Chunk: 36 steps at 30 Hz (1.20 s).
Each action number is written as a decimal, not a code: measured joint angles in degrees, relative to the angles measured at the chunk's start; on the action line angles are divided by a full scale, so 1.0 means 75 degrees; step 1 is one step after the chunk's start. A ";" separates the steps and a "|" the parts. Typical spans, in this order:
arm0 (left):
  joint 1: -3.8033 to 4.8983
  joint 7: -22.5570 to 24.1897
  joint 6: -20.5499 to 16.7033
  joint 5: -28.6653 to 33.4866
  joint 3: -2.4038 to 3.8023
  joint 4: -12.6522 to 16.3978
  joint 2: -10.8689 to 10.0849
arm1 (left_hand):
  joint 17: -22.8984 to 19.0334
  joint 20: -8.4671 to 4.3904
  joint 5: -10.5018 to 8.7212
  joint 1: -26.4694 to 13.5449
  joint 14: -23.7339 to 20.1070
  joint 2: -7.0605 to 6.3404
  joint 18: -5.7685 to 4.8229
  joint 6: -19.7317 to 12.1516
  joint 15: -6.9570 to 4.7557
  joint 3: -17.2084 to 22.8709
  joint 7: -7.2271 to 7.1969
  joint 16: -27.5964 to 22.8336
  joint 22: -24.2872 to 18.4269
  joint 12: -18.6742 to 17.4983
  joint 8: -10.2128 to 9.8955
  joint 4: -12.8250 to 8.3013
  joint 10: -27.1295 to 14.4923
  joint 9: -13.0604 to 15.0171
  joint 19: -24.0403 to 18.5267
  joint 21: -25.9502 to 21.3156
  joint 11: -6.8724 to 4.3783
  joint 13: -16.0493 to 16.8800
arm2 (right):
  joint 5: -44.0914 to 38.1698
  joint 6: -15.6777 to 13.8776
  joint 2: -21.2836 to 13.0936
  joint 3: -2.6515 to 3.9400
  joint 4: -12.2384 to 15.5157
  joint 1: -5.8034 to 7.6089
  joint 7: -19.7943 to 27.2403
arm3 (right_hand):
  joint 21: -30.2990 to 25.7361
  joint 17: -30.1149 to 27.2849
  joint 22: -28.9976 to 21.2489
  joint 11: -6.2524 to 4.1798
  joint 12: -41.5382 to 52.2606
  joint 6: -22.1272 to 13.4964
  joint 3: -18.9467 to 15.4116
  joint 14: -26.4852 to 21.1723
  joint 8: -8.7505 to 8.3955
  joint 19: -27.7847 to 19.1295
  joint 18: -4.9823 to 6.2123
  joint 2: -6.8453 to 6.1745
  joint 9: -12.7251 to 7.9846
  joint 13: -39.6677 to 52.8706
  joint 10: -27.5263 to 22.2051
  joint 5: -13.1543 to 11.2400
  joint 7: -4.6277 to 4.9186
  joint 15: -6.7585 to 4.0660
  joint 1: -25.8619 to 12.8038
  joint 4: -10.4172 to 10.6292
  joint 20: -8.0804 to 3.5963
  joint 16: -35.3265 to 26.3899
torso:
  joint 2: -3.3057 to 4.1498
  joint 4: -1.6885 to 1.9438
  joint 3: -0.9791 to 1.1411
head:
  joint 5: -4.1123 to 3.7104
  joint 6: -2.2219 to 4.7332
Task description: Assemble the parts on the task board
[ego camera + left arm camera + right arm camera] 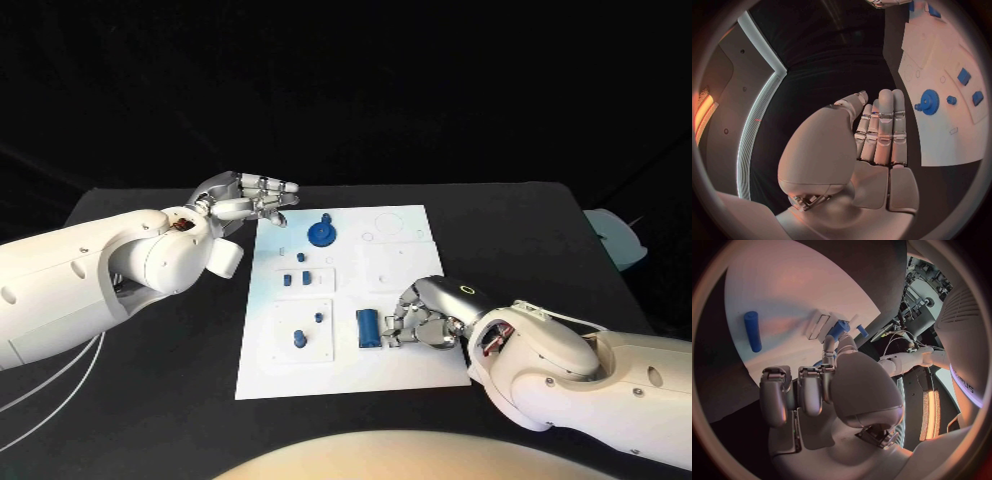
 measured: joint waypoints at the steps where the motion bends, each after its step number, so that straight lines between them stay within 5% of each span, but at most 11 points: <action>1: 0.0000 0.0000 0.0001 0.0000 0.0000 0.0002 0.0000 | 0.0000 0.0000 0.0000 0.0000 0.0000 0.0000 0.0000 0.0000 0.0000 0.0000 0.0000 0.0000 0.0000 0.0000 0.0000 0.0000 0.0000 0.0000 0.0000 0.0000 0.0000 0.0000 | 0.0000 0.0014 0.0030 0.0000 -0.0007 -0.0006 -0.0015 | 0.0000 0.0000 0.0000 0.0000 0.0001 0.0000 0.0000 0.0000 0.0000 0.0000 -0.0001 0.0000 0.0013 0.0000 0.0000 0.0000 0.0000 0.0000 0.0000 0.0000 0.0000 0.0018 | 0.0000 0.0000 0.0001 | 0.0004 -0.0003; 36: 0.0000 -0.0008 0.0008 0.0000 0.0000 0.0020 -0.0011 | 0.0001 0.0000 0.0000 0.0000 0.0000 0.0000 0.0000 0.0000 0.0000 0.0000 0.0000 0.0000 0.0000 0.0000 0.0000 0.0000 0.0000 0.0000 0.0000 0.0000 0.0000 0.0000 | -0.0040 0.0192 0.0474 0.0000 -0.0299 -0.0029 -0.0105 | 0.0035 -0.0002 -0.0003 0.0000 0.0098 -0.0054 0.0000 0.0000 0.0092 0.0000 -0.0001 0.0040 0.0171 0.0001 0.0000 -0.0065 -0.0053 0.0004 0.0040 0.0000 0.0002 0.0014 | -0.0006 -0.0009 0.0004 | 0.0073 -0.0031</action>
